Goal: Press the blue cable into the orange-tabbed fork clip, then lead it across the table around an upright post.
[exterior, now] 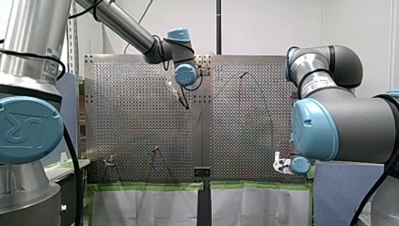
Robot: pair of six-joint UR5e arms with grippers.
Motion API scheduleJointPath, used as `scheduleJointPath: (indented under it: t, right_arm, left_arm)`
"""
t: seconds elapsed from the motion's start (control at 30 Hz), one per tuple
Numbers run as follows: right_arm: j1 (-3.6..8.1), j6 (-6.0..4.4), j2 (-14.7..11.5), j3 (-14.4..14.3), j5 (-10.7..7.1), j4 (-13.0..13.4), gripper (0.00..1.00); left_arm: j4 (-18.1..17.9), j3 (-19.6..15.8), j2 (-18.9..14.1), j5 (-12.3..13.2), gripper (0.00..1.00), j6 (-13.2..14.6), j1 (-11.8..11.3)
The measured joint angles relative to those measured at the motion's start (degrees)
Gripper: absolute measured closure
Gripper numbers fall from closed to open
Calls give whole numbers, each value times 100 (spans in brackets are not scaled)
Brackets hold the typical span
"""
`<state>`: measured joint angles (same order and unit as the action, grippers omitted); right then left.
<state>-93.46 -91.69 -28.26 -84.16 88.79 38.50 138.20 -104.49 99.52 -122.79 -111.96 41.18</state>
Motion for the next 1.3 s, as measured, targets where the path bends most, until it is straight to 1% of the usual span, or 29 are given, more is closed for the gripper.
scheduleJointPath:
  t: [0.2,0.3,0.47,0.63,0.7,1.03,1.23,1.3]
  right_arm:
    - [-9,0,0,-1,-1,0,100]
    - [-16,0,0,-1,-1,0,100]
    - [-31,0,-1,0,-2,0,100]
    - [-35,0,-1,0,-1,0,100]
    - [-40,0,-1,0,-2,0,100]
    - [-53,0,-1,1,-4,0,100]
    - [-65,0,-1,0,-3,0,100]
    - [-69,0,-1,-1,-2,0,100]
  left_arm:
    - [-11,-339,0,13,0,56,-35]
    - [-18,-498,1,72,0,114,-81]
    - [-48,-798,3,331,0,329,-209]
    - [-99,-1088,6,616,0,397,-383]
    - [-131,-1189,7,720,0,375,-474]
    - [-517,-1708,8,1238,0,-24,-984]
    - [-562,-2034,9,1562,0,-118,-1287]
    - [-563,-2135,10,1665,0,-126,-1341]
